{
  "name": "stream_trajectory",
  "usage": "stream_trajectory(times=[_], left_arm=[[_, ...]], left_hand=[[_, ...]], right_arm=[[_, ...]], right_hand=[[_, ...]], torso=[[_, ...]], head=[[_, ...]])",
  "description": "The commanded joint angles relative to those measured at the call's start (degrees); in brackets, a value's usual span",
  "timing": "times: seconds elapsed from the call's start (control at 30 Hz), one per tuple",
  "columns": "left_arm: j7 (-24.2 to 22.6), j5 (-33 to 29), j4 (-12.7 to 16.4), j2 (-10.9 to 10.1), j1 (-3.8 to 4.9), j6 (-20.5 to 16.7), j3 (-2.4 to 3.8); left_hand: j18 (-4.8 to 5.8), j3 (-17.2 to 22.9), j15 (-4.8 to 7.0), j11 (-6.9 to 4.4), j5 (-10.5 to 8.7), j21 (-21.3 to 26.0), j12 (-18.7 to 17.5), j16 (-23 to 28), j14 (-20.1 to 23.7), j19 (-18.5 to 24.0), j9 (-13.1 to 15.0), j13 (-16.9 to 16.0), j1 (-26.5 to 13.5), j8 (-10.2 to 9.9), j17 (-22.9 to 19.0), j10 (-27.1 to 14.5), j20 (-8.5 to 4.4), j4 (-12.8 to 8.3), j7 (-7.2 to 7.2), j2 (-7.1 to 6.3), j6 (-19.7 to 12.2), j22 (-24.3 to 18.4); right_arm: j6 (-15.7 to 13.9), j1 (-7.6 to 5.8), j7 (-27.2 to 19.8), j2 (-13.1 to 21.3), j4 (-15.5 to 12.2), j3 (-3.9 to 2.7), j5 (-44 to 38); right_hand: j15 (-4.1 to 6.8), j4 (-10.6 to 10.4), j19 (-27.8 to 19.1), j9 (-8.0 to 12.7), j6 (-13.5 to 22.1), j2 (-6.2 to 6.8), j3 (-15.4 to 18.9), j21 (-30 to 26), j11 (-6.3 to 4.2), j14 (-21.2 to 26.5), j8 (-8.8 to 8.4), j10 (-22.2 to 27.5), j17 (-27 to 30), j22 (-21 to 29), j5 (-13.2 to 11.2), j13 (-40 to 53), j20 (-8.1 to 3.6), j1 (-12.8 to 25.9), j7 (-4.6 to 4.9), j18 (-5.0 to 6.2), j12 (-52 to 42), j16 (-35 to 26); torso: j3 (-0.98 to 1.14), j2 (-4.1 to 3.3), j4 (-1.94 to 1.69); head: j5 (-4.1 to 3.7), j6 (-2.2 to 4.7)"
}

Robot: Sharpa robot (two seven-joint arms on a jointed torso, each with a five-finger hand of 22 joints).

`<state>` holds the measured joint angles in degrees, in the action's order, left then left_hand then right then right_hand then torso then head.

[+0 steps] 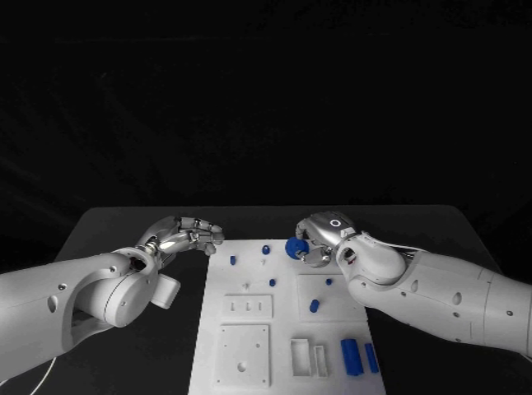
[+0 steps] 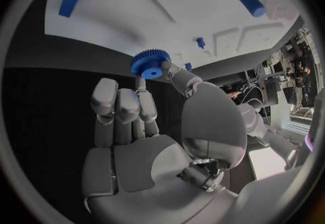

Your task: Assemble the parts on the task board

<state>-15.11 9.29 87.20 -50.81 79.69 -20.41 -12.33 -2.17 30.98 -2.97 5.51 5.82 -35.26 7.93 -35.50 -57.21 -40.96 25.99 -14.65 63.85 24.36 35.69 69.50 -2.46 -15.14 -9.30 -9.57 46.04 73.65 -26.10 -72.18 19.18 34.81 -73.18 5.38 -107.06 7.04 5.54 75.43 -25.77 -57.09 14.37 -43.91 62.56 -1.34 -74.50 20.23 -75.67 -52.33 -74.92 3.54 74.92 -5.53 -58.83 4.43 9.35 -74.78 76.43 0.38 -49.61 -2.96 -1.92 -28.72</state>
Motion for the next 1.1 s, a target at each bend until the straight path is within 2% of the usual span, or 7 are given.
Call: stream_trajectory(times=[0.03,0.23,0.4,0.53,0.83,1.03,1.1], left_arm=[[-0.4,0.2,0.2,0.0,0.07,0.2,0.04],[-0.4,0.2,0.2,0.1,0.07,0.2,0.04],[-0.4,0.2,0.1,0.3,0.07,0.3,0.05],[-0.4,0.2,-0.1,0.6,0.07,0.3,0.05],[-0.3,0.2,-0.3,0.8,0.06,0.3,0.05],[-0.4,0.2,-0.3,1.3,0.06,0.4,0.05],[-0.4,0.2,-0.4,1.3,0.06,0.4,0.05]], left_hand=[[0.45,0.3,0.07,0.15,0.24,-0.2,-0.3,0.2,-0.5,0.1,0.0,-0.1,0.2,-0.2,-0.1,-0.2,-0.31,0.1,-0.32,0.38,0.1,-0.1],[0.46,0.3,0.07,0.15,0.26,-0.2,-0.3,0.2,-0.5,0.1,0.0,-0.1,0.2,-0.2,-0.1,-0.2,-0.31,0.1,-0.32,0.38,0.1,-0.1],[0.46,0.3,0.07,0.14,0.27,-0.2,-0.3,0.2,-0.5,0.1,0.0,-0.1,0.2,-0.2,-0.1,-0.2,-0.30,0.1,-0.32,0.39,0.1,-0.1],[0.46,0.3,0.07,0.15,0.27,-0.2,-0.3,0.2,-0.5,0.1,0.0,-0.1,0.2,-0.2,-0.1,-0.2,-0.30,0.1,-0.32,0.39,0.1,-0.1],[0.47,0.3,0.07,0.15,0.28,-0.2,-0.3,0.2,-0.5,0.1,0.0,-0.1,0.2,-0.2,-0.1,-0.2,-0.30,0.1,-0.33,0.41,0.1,-0.1],[0.47,0.3,0.06,0.15,0.28,-0.2,-0.3,0.2,-0.5,0.1,0.0,-0.1,0.2,-0.2,-0.1,-0.2,-0.30,0.1,-0.33,0.43,0.1,-0.1],[0.47,0.3,0.06,0.15,0.29,-0.2,-0.3,0.2,-0.5,0.1,0.0,-0.1,0.2,-0.2,-0.1,-0.2,-0.30,0.1,-0.33,0.44,0.1,-0.1]], right_arm=[[-2.2,-0.01,1.1,-0.6,-0.6,0.01,-4.0],[-2.8,0.01,0.9,-2.6,-1.0,0.14,-5.4],[-2.8,0.03,1.2,-4.6,0.2,1.53,-6.0],[-2.9,0.15,1.1,-5.8,1.1,2.19,-6.1],[-2.5,0.46,1.4,-8.1,3.1,2.57,-6.0],[-2.1,0.55,1.2,-9.2,4.8,2.93,-5.7],[-2.0,0.66,1.2,-9.5,5.3,3.07,-5.6]], right_hand=[[0.42,-0.1,0.4,-1.0,-2.5,0.54,-0.4,0.2,-0.09,-0.1,0.31,-0.4,-0.1,-0.9,-0.2,3.5,0.05,-0.1,0.47,5.65,-0.2,-0.2],[0.44,-0.1,0.4,-1.0,-2.5,0.77,-0.7,0.2,-0.11,-0.1,0.28,-0.4,-0.1,-0.9,-0.3,3.5,0.04,-0.2,0.45,5.65,-0.2,-0.2],[0.44,-0.3,0.4,-1.0,-2.5,1.05,-0.8,0.3,-0.11,-0.1,0.24,-0.4,-0.2,-0.9,-0.3,3.4,0.05,-0.1,0.46,5.65,-0.1,-0.2],[0.44,-0.3,0.5,-1.0,-2.5,1.22,-0.9,0.3,-0.11,-0.1,0.22,-0.4,-0.2,-0.9,-0.3,3.4,0.05,-0.1,0.45,5.65,-0.1,-0.3],[0.44,-0.4,0.5,-1.0,-2.6,1.27,-1.0,0.3,-0.11,-0.1,0.20,-0.5,-0.2,-0.8,-0.3,3.4,0.05,-0.2,0.45,5.65,-0.2,-0.3],[0.44,-0.5,0.5,-1.0,-2.5,1.38,-1.0,0.3,-0.10,-0.2,0.15,-0.4,-0.2,-0.8,-0.3,3.4,0.06,0.0,0.47,5.65,-0.1,-0.3],[0.44,-0.5,0.5,-1.0,-2.5,1.43,-1.0,0.3,-0.10,-0.2,0.13,-0.4,-0.2,-0.8,-0.3,3.3,0.06,0.0,0.47,5.65,-0.1,-0.3]], torso=[[-0.01,-0.05,-0.09],[-0.06,-0.04,-0.08],[-0.07,-0.05,-0.23],[-0.11,-0.06,-0.39],[-0.08,0.01,-0.05],[-0.12,-0.10,-0.28],[-0.04,-0.12,-0.21]], head=[[0.06,0.14],[0.52,0.23],[0.75,0.36],[0.91,0.34],[1.56,0.18],[1.19,0.15],[1.26,0.07]])
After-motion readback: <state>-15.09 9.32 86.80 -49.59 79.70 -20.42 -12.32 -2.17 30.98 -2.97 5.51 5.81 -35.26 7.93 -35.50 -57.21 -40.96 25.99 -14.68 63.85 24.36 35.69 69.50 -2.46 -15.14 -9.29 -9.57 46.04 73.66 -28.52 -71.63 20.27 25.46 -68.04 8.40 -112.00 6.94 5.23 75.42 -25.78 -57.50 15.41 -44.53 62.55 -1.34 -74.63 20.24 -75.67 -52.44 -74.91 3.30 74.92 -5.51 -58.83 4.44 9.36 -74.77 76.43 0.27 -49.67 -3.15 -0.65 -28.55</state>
